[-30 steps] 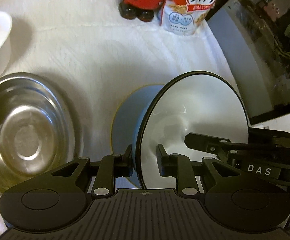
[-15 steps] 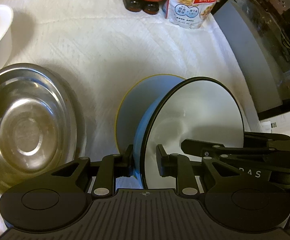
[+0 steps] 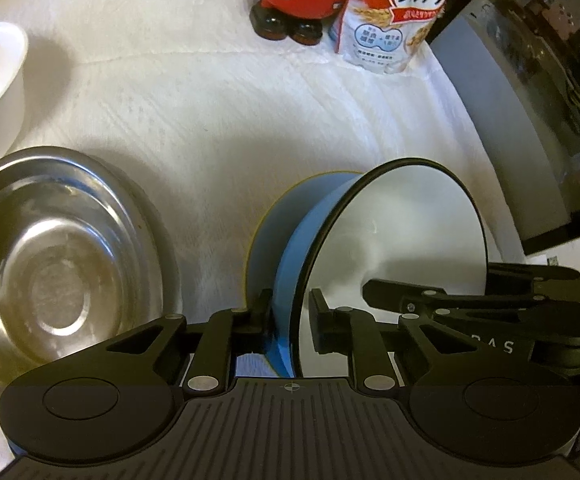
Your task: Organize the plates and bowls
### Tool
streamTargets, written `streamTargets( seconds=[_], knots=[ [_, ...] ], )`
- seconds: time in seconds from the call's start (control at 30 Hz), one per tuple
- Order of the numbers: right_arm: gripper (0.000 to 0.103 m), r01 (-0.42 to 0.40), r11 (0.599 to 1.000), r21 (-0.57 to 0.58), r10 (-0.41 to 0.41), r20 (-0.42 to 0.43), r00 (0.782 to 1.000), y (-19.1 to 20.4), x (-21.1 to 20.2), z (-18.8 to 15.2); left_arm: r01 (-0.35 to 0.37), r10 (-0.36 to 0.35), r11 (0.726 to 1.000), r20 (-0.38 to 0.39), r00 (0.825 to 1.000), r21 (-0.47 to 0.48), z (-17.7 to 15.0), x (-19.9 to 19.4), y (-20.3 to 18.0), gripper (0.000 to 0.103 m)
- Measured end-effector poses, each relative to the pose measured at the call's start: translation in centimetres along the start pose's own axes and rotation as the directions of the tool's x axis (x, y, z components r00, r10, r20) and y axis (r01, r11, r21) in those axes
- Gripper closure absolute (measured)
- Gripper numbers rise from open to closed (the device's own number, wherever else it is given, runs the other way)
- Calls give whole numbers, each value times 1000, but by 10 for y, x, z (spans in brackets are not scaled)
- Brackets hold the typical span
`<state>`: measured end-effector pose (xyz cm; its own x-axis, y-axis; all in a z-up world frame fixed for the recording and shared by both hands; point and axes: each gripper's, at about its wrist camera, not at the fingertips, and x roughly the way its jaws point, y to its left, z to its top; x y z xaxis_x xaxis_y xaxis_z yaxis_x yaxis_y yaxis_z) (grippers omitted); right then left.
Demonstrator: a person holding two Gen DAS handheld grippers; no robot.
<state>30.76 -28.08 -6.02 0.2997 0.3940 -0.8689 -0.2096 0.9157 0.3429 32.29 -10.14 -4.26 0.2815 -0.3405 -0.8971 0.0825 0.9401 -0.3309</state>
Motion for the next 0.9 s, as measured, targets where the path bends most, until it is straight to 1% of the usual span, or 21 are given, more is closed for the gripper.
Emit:
streamTargets(
  seconds=[0.17, 0.6, 0.8, 0.9],
  knots=[
    [63, 4, 1000, -6, -4, -5, 1000, 2, 2, 0, -4, 4, 1000, 13, 1000, 17, -2, -2, -1, 84],
    [63, 19, 1000, -23, -19, -7, 1000, 5, -1, -2, -3, 2, 1000, 25, 1000, 23, -3, -6, 0, 84],
    [63, 45, 998, -44, -44, 14, 999, 6, -8, -4, -13, 11, 999, 41, 999, 32, -2, -11, 0, 84],
    [64, 24, 999, -25, -24, 10, 1000, 2, -10, -4, -13, 12, 999, 41, 999, 31, -2, -11, 0, 84]
  ],
)
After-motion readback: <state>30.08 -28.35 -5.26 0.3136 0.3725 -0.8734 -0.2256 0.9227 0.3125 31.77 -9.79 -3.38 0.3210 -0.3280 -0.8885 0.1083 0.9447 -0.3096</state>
